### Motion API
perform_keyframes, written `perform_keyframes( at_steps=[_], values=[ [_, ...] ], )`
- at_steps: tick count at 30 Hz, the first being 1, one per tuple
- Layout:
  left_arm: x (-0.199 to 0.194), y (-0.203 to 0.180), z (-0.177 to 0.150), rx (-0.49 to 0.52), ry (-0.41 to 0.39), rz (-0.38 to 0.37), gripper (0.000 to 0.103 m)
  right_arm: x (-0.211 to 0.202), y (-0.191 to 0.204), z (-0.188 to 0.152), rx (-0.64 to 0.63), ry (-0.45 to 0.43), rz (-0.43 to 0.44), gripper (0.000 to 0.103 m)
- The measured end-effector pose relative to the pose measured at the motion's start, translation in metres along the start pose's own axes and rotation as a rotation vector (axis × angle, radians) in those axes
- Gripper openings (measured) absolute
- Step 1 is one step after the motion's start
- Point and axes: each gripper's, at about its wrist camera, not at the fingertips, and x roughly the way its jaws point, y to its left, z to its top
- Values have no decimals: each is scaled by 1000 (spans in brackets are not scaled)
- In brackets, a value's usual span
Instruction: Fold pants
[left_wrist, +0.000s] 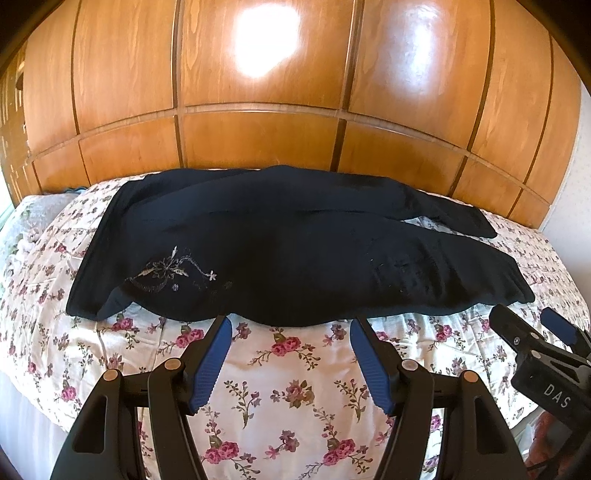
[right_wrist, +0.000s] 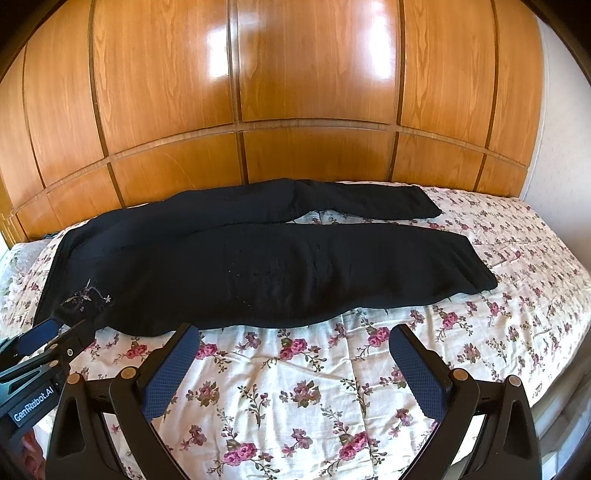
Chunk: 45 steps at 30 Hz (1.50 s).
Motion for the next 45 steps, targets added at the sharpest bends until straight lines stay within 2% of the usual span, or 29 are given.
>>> perform_keyframes(
  at_steps=[8, 15, 18, 21, 23, 25, 34, 37, 41, 45],
  values=[
    [10, 8, -2, -21, 33, 26, 68, 7, -5, -2, 6, 12, -19, 103],
    [25, 25, -4, -89, 88, 21, 68, 14, -11, 2, 0, -5, -10, 103],
    [33, 35, -6, -133, 121, -23, 68, 26, -16, 4, 6, 25, 118, 103],
    [43, 50, -7, -190, 172, -109, 68, 41, -29, 2, 53, 92, 120, 103],
    [47, 61, -8, -229, 184, -128, 68, 52, -40, 0, 64, 141, 113, 103],
    [51, 76, -9, -278, 178, -139, 68, 54, -54, -2, 104, 124, 98, 103],
    [59, 150, -21, -504, 109, -89, 68, 76, -123, -6, 386, 120, 182, 102],
    [60, 177, -27, -578, 80, -57, 67, 86, -146, -10, 482, 105, 233, 93],
    [59, 204, -39, -637, 18, -27, 67, 98, -169, -18, 577, 102, 256, 80],
    [64, 212, -47, -656, -10, -43, 67, 110, -192, -23, 703, 67, 321, 72]
  ],
)
